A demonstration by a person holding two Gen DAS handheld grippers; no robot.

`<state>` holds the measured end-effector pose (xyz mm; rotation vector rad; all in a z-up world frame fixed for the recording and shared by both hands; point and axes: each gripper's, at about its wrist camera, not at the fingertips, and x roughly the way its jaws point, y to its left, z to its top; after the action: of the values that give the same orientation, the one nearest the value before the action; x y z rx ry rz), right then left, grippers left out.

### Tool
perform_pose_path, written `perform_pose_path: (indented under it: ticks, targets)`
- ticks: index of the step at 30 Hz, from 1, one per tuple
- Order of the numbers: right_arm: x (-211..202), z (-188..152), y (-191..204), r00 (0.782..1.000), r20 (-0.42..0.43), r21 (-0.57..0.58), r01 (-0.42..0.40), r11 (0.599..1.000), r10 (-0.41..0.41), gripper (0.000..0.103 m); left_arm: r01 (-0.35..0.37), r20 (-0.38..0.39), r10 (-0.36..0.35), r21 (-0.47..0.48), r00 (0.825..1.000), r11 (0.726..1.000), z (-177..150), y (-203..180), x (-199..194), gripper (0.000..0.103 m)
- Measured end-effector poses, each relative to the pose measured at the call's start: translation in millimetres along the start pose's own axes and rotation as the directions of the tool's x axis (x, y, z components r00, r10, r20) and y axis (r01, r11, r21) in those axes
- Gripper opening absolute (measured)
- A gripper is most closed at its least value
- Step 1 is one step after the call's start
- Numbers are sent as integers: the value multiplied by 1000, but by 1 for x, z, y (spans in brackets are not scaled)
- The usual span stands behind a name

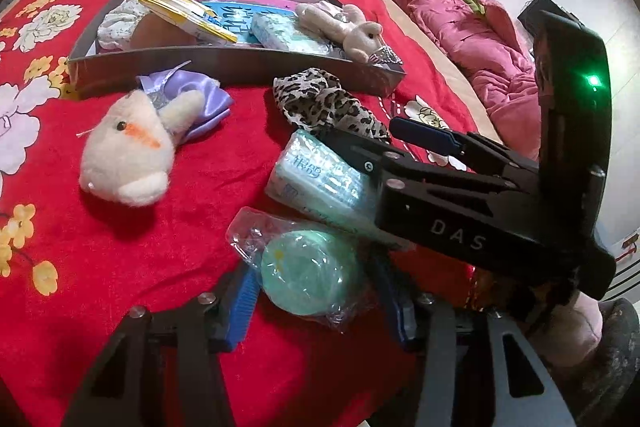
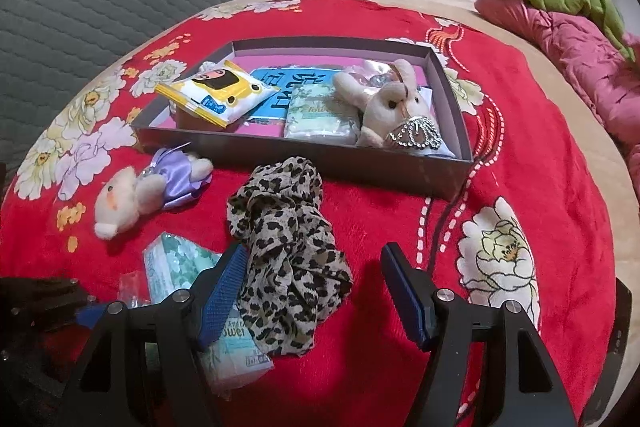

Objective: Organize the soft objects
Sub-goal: 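Grasp the green sponge bag with the left tool while the right tool grasps the leopard-print scrunchie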

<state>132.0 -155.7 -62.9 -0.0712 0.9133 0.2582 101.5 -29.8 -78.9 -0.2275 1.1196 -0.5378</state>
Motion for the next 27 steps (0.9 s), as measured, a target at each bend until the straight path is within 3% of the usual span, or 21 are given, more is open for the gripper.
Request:
perform_pose_path:
  ticks: [5, 8, 13, 27]
  targets:
    - [3, 1, 3, 1000, -2, -19, -20, 1000, 20, 38, 17, 14, -17, -10, 1000, 1000, 1, 4, -5, 51]
    - [1, 1, 6, 1000, 6, -27, -30, 999, 30, 29, 33, 22, -32, -19, 999, 999, 3, 5, -10, 51]
    - [-6, 3, 5, 999, 27, -26, -29, 999, 30, 24, 32, 54, -32, -13, 998, 999, 5, 5, -23, 51]
    - [-34, 13, 4, 995, 96, -15, -27, 1000, 28, 23, -8, 165, 9, -5, 986, 1000, 5, 16, -63, 50]
